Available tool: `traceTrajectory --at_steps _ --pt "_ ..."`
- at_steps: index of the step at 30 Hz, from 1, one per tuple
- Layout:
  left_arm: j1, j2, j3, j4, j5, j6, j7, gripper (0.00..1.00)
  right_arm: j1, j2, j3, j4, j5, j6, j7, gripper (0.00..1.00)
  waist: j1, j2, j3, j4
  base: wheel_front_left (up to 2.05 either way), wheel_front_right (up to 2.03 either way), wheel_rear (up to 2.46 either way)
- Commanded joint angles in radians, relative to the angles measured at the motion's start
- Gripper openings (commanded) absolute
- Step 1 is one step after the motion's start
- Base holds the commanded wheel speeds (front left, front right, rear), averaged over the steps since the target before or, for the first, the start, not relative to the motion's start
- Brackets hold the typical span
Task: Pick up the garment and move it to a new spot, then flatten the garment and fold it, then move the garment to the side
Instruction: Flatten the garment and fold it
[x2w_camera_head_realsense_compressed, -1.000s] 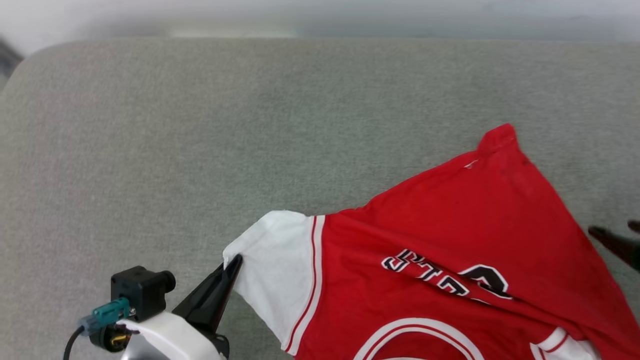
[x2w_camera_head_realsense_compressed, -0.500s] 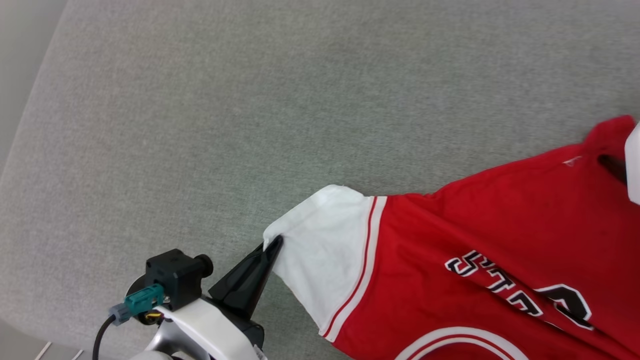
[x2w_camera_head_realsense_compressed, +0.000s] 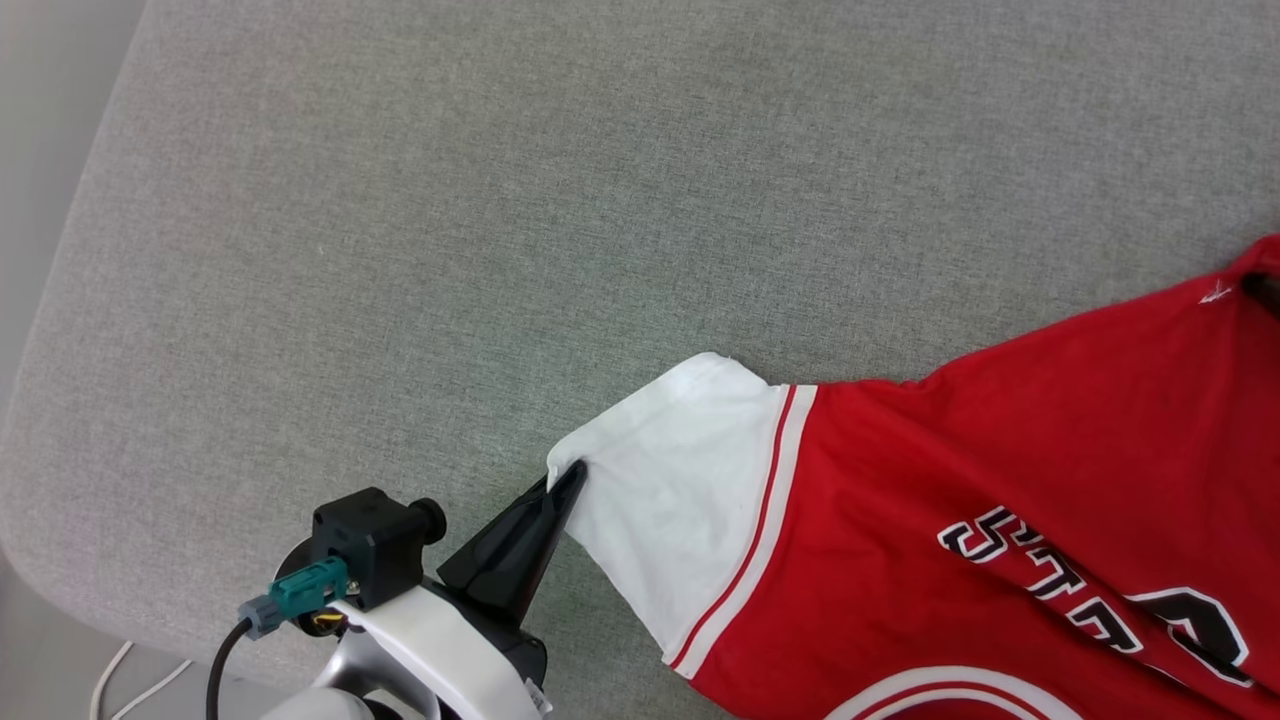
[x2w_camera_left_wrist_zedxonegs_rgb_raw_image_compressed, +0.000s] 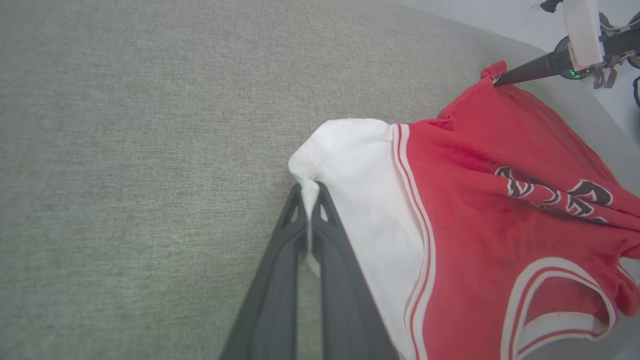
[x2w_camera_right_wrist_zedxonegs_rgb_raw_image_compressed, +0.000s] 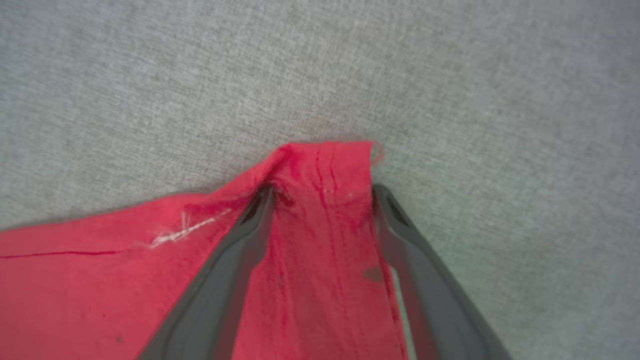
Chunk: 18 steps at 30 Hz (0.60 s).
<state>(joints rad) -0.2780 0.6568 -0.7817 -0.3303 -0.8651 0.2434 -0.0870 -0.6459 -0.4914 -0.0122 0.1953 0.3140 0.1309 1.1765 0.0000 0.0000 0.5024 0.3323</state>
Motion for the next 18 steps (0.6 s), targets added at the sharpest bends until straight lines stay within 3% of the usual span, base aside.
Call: traceTrajectory --at_steps 1,3,4,5,6,18 --pt "-0.018 -0.004 0.0 0.004 0.005 -0.004 -0.006 0.0 0.06 0.019 0.029 0.062 -0.011 0.0 0.001 1.0 0.0 0.0 0.004 0.003 0.0 0.0 0.0" --pt "-0.019 -0.005 0.001 0.007 0.005 -0.005 -0.006 0.0 0.067 0.018 0.028 0.077 -0.013 0.0 -0.004 1.0 0.0 0.0 0.006 0.003 0.0 0.0 0.0" --pt "-0.019 -0.005 0.001 0.008 0.005 -0.005 -0.006 0.0 0.068 0.019 0.026 0.085 -0.014 0.0 -0.007 0.64 0.0 0.0 0.006 0.003 0.0 0.0 0.0" --pt "-0.02 -0.005 0.001 0.01 0.005 -0.006 -0.006 0.0 0.069 0.019 0.026 0.091 -0.014 0.0 -0.009 0.16 0.0 0.0 0.006 0.003 0.0 0.0 0.0" --pt "-0.021 -0.005 0.001 0.012 0.005 -0.007 -0.006 0.0 0.069 0.02 0.029 0.097 -0.014 -0.001 -0.012 0.0 0.0 0.0 0.003 0.002 0.0 0.0 0.0" --pt "-0.008 0.033 0.043 0.0 0.006 0.02 -0.032 0.0 -0.009 0.018 0.059 0.071 0.053 0.0 -0.208 0.0 0.0 0.0 -0.12 -0.079 0.0 0.0 0.0"
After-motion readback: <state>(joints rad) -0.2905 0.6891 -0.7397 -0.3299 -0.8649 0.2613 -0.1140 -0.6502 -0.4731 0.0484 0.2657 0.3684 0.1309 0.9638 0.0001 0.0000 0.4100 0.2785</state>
